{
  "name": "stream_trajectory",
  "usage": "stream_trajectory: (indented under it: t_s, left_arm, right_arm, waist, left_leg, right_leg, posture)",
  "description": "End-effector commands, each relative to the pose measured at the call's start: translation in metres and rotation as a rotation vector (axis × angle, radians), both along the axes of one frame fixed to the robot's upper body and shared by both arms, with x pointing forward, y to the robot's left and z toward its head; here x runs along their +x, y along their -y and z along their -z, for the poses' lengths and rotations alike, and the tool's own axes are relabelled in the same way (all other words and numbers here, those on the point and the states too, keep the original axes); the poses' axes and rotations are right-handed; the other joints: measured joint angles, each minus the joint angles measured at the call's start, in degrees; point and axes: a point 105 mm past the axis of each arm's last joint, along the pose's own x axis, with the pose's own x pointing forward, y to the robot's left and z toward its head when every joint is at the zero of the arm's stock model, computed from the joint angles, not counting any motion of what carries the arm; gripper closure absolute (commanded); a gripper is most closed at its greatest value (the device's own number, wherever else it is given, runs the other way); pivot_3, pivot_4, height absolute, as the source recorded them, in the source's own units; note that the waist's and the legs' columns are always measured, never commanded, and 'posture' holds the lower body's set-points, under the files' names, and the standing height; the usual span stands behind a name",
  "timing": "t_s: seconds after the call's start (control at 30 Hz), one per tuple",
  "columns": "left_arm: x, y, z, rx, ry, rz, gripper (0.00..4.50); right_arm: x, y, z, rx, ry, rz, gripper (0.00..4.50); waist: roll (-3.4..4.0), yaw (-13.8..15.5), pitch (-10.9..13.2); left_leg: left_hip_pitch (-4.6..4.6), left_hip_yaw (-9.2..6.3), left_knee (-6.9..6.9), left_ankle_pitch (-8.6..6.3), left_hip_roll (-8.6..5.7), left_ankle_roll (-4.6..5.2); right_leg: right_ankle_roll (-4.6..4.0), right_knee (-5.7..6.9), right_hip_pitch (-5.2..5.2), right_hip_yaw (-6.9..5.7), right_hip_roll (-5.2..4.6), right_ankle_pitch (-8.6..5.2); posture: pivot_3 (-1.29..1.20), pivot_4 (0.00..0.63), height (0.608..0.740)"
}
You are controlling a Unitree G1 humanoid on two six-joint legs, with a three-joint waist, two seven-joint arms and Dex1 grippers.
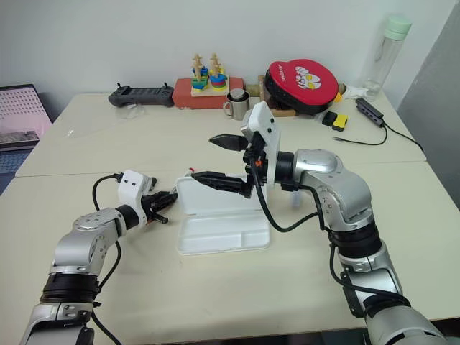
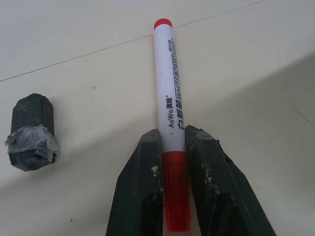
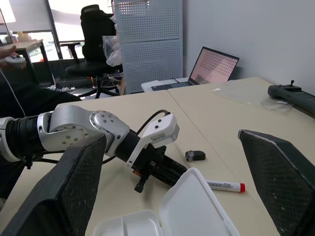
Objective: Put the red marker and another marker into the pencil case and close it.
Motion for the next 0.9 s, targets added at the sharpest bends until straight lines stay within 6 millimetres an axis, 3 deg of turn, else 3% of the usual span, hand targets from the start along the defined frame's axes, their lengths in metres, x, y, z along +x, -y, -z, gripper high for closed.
stream_trajectory:
  t_s: [0.03,0.2,0.33,0.4,0.5,0.6,0.73,0.9]
  left_arm:
    - [0.007,-0.013,-0.029,-0.022,0.122,-0.059,4.07]
    - [-0.011,0.007,-0.113,-0.242,0.384,0.135,4.07]
    - [-0.039,0.038,-0.149,-0.303,0.427,0.377,4.07]
    - [-0.050,0.059,-0.144,-0.254,0.374,0.510,4.07]
    - [-0.071,0.090,-0.106,-0.018,0.210,0.741,4.07]
    - [-0.078,0.099,-0.084,0.100,0.132,0.849,4.07]
    - [-0.074,0.102,-0.050,0.301,0.085,0.957,4.07]
    - [-0.066,0.100,-0.030,0.419,0.067,1.024,4.07]
  right_arm:
    - [-0.006,0.008,-0.012,0.016,0.052,-0.019,0.00]
    - [-0.010,0.022,-0.006,-0.029,0.041,-0.038,0.00]
    - [-0.007,0.033,-0.006,-0.057,0.047,-0.023,0.00]
    - [-0.005,0.036,-0.005,-0.066,0.049,-0.014,0.00]
    - [-0.007,0.046,0.002,-0.131,0.037,-0.012,0.00]
    - [-0.006,0.055,0.015,-0.195,0.023,0.011,0.00]
    - [-0.007,0.062,0.029,-0.252,0.000,0.044,0.00]
    - [-0.011,0.064,0.038,-0.277,-0.014,0.068,0.00]
  waist:
    - [0.00,0.0,0.0]
    - [-0.02,0.0,0.0]
    - [-0.02,-0.1,0.0]
    - [-0.02,0.0,0.0]
    - [0.01,-0.1,0.0]
    - [0.05,0.1,0.1]
    - [0.05,0.1,0.1]
    - [0.05,0.1,0.1]
  left_leg:
    - [-0.02,-0.01,0.05,0.00,0.00,0.00]
    - [-0.14,-0.10,0.15,-0.01,0.04,-0.01]
    - [-0.15,-0.05,0.17,-0.02,0.05,-0.02]
    - [-0.13,-0.04,0.14,-0.02,0.04,-0.02]
    - [-0.11,-0.01,0.11,-0.02,0.04,-0.02]
    - [-0.10,0.01,0.06,-0.02,0.02,-0.01]
    - [-0.11,0.05,0.06,-0.02,0.06,-0.01]
    - [-0.13,0.06,0.05,-0.02,0.07,-0.01]
  right_leg:
    - [0.00,0.00,0.00,-0.01,0.00,0.00]
    - [0.00,-0.03,-0.02,0.01,0.00,0.00]
    - [0.00,-0.05,0.00,0.06,-0.02,0.00]
    - [0.00,-0.04,0.01,0.07,-0.02,0.00]
    - [0.00,-0.04,0.02,0.09,-0.01,0.00]
    - [0.00,-0.10,0.03,0.10,-0.01,0.00]
    - [0.00,-0.11,0.02,0.11,0.02,0.00]
    - [0.00,-0.11,0.00,0.09,0.02,0.00]
  posture:
    - [0.00,0.150,0.740]
    - [0.00,0.150,0.740]
    - [0.00,0.150,0.740]
    - [0.00,0.150,0.740]
    - [0.00,0.150,0.740]
    - [0.00,0.150,0.740]
    - [0.00,0.150,0.740]
    - [0.00,0.150,0.740]
